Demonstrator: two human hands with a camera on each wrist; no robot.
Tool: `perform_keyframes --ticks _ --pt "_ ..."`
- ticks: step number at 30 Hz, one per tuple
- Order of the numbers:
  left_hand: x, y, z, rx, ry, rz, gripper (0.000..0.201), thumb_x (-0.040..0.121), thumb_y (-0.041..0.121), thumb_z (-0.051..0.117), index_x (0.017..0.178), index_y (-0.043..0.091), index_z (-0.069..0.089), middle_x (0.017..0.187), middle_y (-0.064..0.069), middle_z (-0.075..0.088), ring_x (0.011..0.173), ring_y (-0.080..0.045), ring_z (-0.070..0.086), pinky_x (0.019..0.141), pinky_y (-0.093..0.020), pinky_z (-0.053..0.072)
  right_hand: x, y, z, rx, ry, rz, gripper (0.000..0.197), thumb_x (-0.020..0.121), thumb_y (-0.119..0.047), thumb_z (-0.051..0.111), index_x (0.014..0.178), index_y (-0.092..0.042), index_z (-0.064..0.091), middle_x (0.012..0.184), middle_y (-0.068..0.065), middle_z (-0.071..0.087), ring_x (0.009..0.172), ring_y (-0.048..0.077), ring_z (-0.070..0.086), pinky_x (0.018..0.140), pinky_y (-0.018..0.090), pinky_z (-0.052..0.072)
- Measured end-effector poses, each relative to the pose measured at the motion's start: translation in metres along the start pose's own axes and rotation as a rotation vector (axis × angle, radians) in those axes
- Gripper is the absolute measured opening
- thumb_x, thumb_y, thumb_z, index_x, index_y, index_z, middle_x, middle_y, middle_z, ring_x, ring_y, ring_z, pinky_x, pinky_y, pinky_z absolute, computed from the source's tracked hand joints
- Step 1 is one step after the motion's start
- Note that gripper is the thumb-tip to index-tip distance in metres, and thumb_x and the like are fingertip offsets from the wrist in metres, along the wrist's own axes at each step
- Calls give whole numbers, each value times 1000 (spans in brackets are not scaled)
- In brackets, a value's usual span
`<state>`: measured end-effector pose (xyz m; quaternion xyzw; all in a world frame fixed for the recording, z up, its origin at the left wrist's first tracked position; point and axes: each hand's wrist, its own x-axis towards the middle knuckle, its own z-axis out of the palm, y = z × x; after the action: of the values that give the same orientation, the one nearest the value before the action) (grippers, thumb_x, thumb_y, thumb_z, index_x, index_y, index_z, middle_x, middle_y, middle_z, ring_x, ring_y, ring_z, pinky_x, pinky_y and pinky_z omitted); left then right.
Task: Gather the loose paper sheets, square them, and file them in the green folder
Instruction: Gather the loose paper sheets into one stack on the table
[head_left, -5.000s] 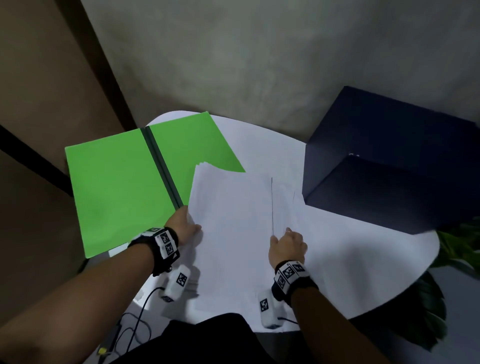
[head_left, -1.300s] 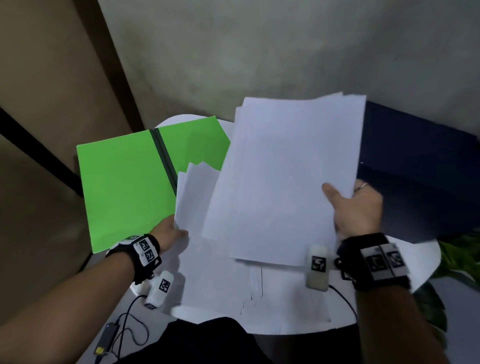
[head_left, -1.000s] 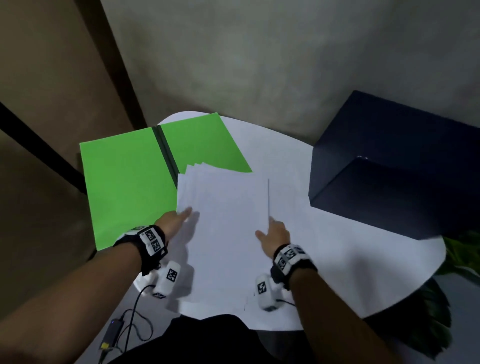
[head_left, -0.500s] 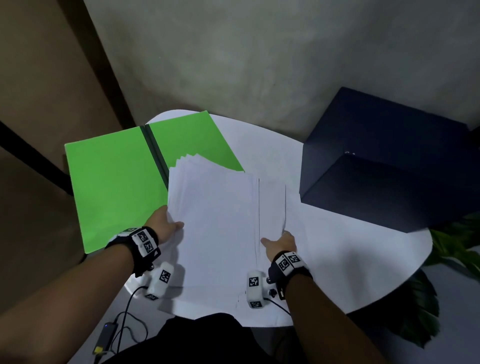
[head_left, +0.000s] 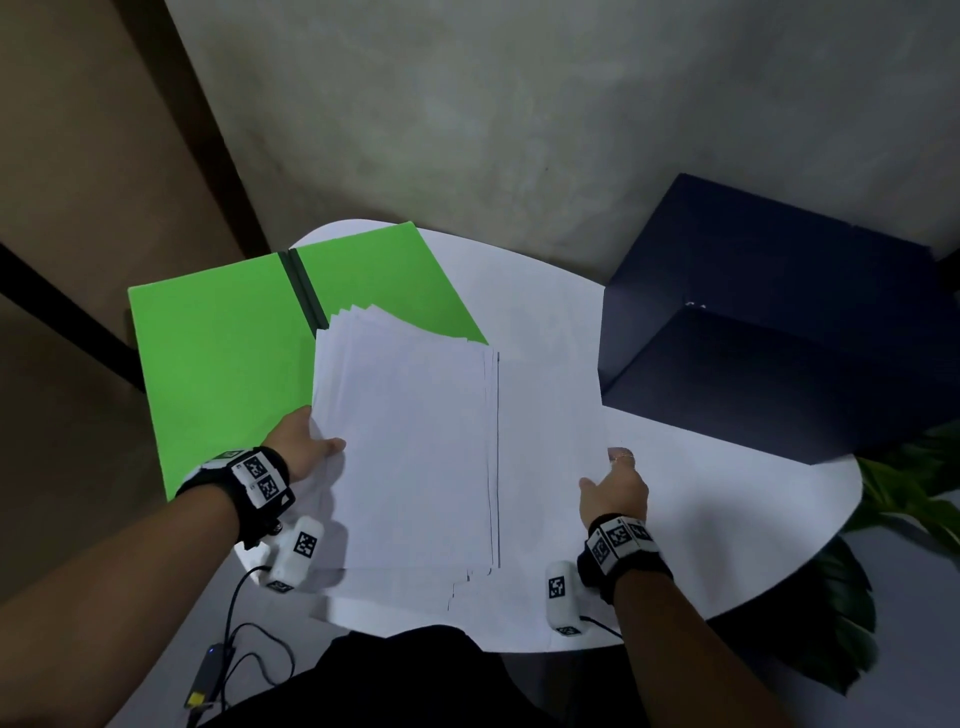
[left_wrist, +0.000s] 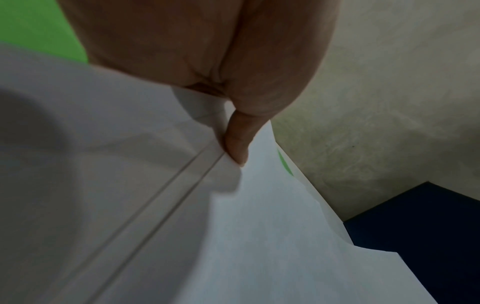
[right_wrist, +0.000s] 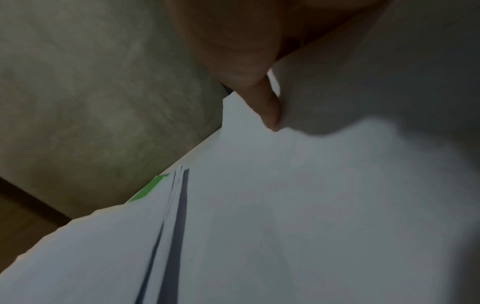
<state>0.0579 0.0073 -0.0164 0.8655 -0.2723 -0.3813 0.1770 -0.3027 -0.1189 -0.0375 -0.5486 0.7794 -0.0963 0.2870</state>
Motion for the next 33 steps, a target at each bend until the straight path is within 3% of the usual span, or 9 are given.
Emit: perform_keyframes --ticks 3,5,8,13,15,19,24,29,33 --pt "0 1 2 2 4 0 74 90 25 68 146 -3 30 154 -19 34 142 -33 33 114 -38 25 -3 -7 -3 102 -54 116 75 84 -9 71 145 -23 31 128 17 59 109 37 63 87 40 53" --pt "0 2 2 3 3 2 75 89 26 68 147 -3 29 155 -19 33 143 -33 32 115 -38 24 -2 -8 -4 63 -105 121 64 84 -15 73 141 -13 44 130 15 61 113 36 62 91 36 53" --pt "2 0 3 3 2 3 76 89 26 69 147 -3 29 155 -19 33 143 -34 32 115 -38 24 -9 -19 -23 18 -53 -35 31 85 -17 69 114 -7 63 112 13 70 102 35 67 87 39 56" --pt "5 -2 6 5 -9 -15 74 89 25 69 146 -3 31 153 -19 35 142 -34 34 115 -38 26 -25 -65 -102 86 243 -309 29 85 -21 71 111 -8 66 104 16 71 98 35 66 86 38 51" --pt "4 0 8 7 -18 -9 72 89 25 69 145 -2 32 152 -19 38 140 -34 36 114 -39 27 -36 -88 -138 295 343 -390 24 80 -18 75 101 -9 69 94 7 73 88 28 70 81 34 55" --pt "-1 3 16 -16 -43 19 73 90 24 68 147 0 29 154 -17 35 142 -33 34 116 -41 27 -46 -116 -164 668 275 -422 22 78 -17 79 95 -21 67 86 -16 68 78 -2 67 72 18 54" --pt "-1 -2 27 -119 -115 60 56 87 30 70 137 12 51 138 -9 58 123 -29 56 106 -42 43 -12 -106 -72 647 -16 -248 20 74 -9 83 86 -14 67 86 -1 72 81 22 71 83 41 59" --pt "5 0 27 -496 -163 -56 72 96 56 42 148 6 36 156 -11 34 143 -28 34 118 -47 26 0 -74 18 182 -224 -55 66 85 -24 74 141 -4 45 142 12 52 130 31 52 109 37 42" --pt "7 12 38 -229 -73 -1 70 95 52 50 141 1 39 147 -18 44 132 -32 46 109 -40 36 -22 -76 61 -123 -280 -205 66 93 -21 59 150 -3 30 150 15 41 136 31 43 114 40 36"
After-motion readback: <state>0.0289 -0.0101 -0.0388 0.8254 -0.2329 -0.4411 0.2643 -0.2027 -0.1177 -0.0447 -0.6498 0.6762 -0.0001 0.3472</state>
